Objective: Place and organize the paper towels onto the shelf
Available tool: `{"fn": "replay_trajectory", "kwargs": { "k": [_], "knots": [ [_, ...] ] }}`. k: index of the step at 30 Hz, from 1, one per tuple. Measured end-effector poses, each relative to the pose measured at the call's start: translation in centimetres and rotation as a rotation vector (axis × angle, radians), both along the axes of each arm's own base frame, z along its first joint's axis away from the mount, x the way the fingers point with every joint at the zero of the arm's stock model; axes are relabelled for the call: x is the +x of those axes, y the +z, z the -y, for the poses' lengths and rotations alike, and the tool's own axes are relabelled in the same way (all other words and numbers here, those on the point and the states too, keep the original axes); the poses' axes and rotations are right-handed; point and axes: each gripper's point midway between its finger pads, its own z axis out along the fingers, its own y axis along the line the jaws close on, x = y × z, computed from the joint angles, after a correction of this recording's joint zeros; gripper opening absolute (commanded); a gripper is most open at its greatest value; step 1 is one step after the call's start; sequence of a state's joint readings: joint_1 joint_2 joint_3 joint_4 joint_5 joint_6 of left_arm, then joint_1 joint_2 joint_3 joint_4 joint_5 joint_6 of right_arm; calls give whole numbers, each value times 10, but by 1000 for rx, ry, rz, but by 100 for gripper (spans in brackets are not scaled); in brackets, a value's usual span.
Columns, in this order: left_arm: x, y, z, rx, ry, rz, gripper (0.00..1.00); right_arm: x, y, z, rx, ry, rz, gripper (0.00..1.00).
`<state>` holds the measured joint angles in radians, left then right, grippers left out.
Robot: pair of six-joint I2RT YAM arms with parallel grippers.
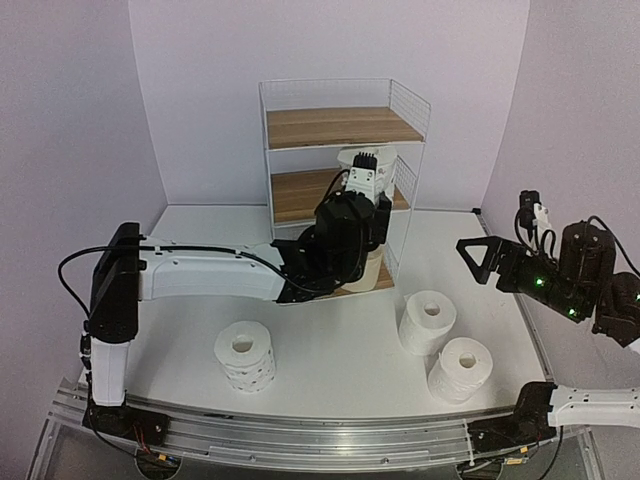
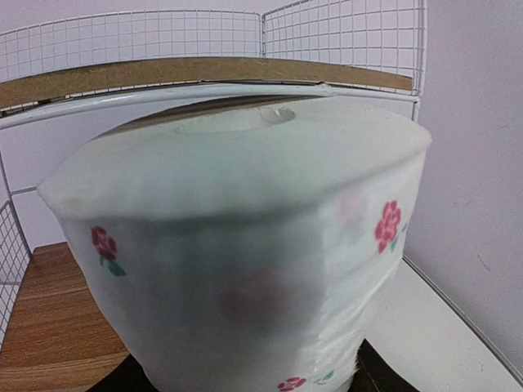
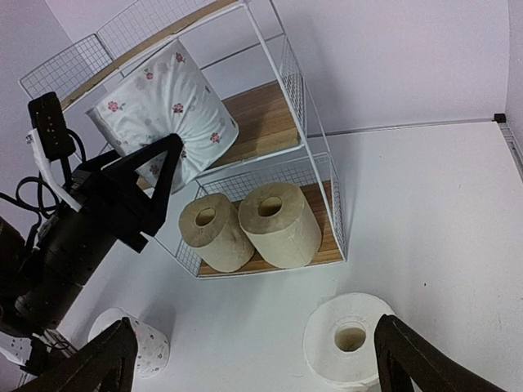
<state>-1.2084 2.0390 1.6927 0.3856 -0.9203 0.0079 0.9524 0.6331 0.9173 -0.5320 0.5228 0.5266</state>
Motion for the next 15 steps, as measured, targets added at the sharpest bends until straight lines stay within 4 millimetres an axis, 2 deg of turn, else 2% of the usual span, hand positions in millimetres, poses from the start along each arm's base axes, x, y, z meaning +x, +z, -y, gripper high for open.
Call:
{"fn": "replay_trajectory", "kwargs": {
  "k": [8,15],
  "knots": [
    [28,-27,14,22,62,-5,27,0,0,0,-1,-3,1,98],
    [48,-19,16,-19,126,25,30,1,0,2,-2,-15,3,98]
  ]
}}
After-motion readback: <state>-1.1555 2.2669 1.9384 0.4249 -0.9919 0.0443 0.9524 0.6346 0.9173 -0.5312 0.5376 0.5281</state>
